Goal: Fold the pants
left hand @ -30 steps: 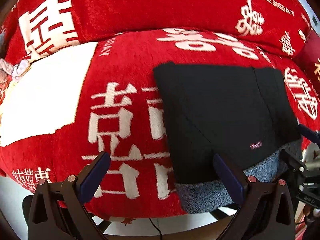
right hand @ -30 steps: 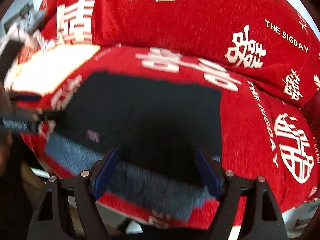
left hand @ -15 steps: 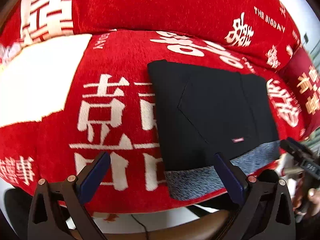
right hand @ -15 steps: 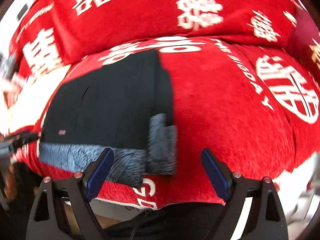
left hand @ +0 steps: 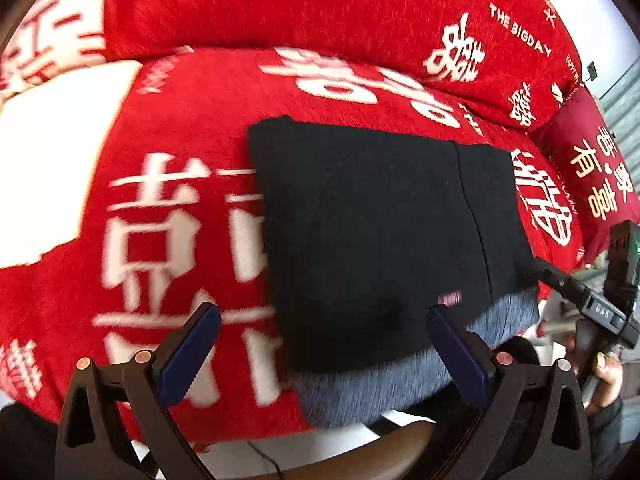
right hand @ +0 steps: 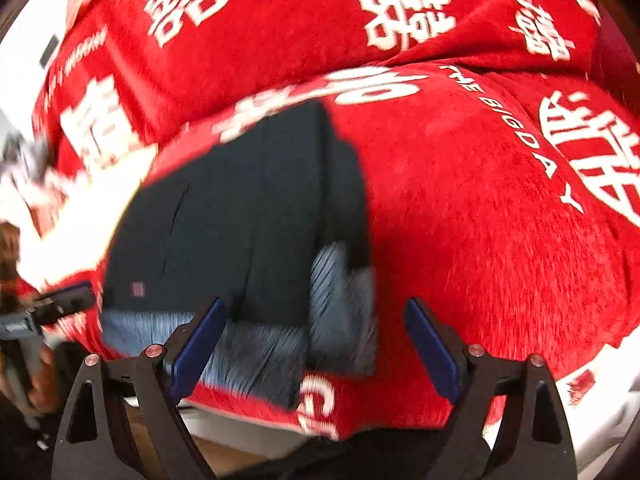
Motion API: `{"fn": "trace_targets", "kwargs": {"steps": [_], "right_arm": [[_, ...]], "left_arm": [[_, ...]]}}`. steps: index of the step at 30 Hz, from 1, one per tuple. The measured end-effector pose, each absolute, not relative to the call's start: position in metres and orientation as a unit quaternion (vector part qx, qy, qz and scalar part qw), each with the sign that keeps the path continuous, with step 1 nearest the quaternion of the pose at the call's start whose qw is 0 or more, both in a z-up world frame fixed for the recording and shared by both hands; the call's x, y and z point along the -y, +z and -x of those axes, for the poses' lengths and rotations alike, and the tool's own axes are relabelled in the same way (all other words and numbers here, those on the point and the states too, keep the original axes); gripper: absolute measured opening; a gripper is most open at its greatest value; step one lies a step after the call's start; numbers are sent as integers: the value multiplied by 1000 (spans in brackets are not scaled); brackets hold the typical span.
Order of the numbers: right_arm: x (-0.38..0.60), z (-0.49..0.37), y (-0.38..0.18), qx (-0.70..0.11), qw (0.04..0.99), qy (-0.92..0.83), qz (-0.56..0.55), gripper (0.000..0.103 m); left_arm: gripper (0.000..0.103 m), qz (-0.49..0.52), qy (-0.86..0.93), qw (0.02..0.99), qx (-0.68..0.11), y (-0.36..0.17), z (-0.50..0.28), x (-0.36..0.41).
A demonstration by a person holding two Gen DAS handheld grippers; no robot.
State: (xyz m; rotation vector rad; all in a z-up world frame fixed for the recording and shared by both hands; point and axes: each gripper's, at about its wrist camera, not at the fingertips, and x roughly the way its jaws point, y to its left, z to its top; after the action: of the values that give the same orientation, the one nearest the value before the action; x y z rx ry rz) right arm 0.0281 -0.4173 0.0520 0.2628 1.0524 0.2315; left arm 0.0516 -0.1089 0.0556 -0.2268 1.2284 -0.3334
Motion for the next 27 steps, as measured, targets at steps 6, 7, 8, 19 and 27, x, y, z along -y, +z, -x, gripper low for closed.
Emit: {"fn": "trace_targets", "kwargs": {"steps": [6,7,8,19,27], "right_arm": [[404,-74,19,-540,808,160,-172,94],[401,-74,17,-542,806,162,-172,95],[395,-75,17,-542,810,160,-158,95],[355,-50,46,-519,831,185,-79,54],[341,-34,85,-493,846,191,-76,49]], "left_arm": [[103,148,-172,763,-605,24,-78,126],[103,152,-172,763,-604,21,-78,127],[103,156,-172,766,-600,19,-79,129],[49,115,-207,786,-571,45,-75,133],[46,134,-204,791,-561,72,-73,117]]}}
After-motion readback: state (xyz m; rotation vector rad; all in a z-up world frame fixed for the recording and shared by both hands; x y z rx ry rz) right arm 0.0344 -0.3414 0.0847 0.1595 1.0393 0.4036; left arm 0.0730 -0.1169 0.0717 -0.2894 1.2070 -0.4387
